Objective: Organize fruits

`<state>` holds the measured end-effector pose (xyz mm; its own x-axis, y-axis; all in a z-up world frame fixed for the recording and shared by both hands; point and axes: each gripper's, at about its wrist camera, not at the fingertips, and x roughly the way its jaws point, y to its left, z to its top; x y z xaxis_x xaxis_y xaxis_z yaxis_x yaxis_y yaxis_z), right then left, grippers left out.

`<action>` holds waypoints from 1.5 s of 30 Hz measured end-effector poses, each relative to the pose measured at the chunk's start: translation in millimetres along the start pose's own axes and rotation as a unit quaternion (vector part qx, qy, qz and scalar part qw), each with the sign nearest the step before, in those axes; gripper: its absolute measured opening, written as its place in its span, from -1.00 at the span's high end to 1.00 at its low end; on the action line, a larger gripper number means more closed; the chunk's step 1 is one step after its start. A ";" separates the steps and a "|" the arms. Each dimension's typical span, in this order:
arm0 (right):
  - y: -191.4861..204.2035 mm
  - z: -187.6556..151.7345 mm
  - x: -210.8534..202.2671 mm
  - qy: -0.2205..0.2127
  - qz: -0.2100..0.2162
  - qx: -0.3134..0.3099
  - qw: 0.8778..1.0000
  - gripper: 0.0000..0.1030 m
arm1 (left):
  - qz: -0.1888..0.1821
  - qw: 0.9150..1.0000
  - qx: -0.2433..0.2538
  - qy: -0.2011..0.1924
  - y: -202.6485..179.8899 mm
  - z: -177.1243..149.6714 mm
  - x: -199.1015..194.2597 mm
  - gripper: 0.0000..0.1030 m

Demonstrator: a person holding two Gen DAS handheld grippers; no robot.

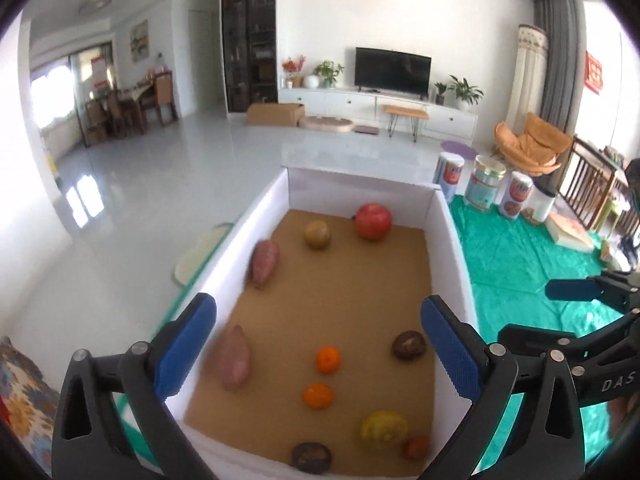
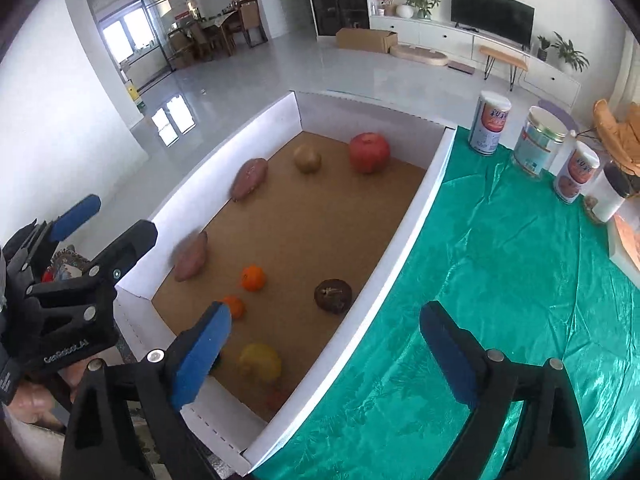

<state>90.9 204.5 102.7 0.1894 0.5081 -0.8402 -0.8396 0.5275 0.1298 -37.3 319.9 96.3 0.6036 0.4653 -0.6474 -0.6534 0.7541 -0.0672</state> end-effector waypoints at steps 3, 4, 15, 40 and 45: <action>4.3 -7.1 -4.2 -0.007 0.001 0.009 1.000 -0.85 | -0.005 0.998 -0.063 0.025 17.1 -9.8 -0.3 -0.99; 6.7 -9.3 -4.9 -0.005 0.003 0.011 1.000 -0.85 | 0.002 0.997 -0.072 0.032 21.3 -11.4 1.1 -0.98; 37.3 -20.4 0.9 -0.001 -0.010 -0.011 1.000 -0.85 | 0.163 0.985 -0.023 0.041 36.9 -26.7 -12.4 -0.98; 45.9 -14.9 1.7 0.025 -0.024 0.005 0.999 -0.85 | 0.079 0.991 -0.022 0.103 39.0 -30.1 -23.2 -0.99; 43.8 -14.1 3.4 0.027 -0.025 0.008 0.999 -0.85 | 0.099 0.990 -0.020 0.101 42.3 -29.3 -22.4 -0.99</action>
<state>47.6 219.8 98.1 0.2027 0.4433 -0.8732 -0.8214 0.5625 0.0949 -91.8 327.8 85.7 0.3618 0.4969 -0.7888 -0.7694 0.6369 0.0483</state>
